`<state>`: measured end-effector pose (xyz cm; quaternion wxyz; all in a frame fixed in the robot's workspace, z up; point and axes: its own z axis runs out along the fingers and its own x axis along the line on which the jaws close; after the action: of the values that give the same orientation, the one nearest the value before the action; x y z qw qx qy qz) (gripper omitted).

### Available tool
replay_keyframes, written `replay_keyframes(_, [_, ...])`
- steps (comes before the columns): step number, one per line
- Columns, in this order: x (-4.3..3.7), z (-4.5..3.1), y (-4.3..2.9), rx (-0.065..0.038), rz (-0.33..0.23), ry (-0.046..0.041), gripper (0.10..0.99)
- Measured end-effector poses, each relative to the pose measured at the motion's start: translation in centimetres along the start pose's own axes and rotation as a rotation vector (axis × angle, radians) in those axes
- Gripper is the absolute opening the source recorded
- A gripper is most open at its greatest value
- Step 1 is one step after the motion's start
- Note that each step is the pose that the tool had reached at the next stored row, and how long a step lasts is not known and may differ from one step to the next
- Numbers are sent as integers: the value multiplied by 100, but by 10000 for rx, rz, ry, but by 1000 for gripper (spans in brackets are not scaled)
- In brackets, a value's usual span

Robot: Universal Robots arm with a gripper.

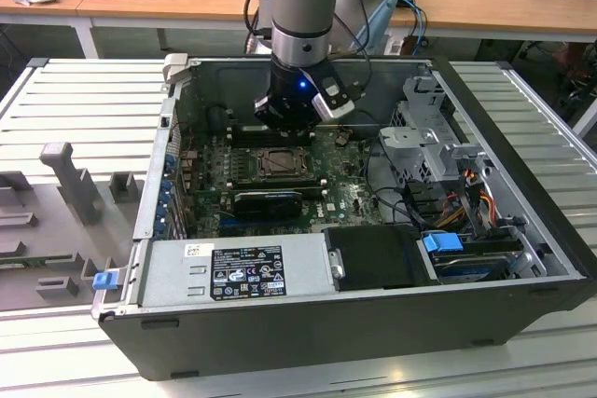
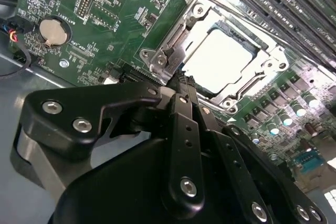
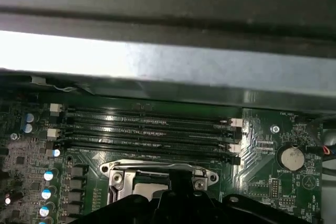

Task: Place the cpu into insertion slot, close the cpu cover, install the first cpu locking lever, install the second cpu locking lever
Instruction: 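Install the second cpu locking lever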

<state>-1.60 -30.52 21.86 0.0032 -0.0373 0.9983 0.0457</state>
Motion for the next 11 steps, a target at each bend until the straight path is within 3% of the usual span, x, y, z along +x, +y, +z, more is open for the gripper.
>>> replay_keyframes(2, [-2,-170,14,-3,-2,-1,106])
replay_keyframes(6, [5,-196,-74,-19,0,-3,106])
replay_keyframes(7, [12,-203,-171,-20,-1,-2,106])
replay_keyframes(11, [26,-215,-354,-31,-1,-3,106])
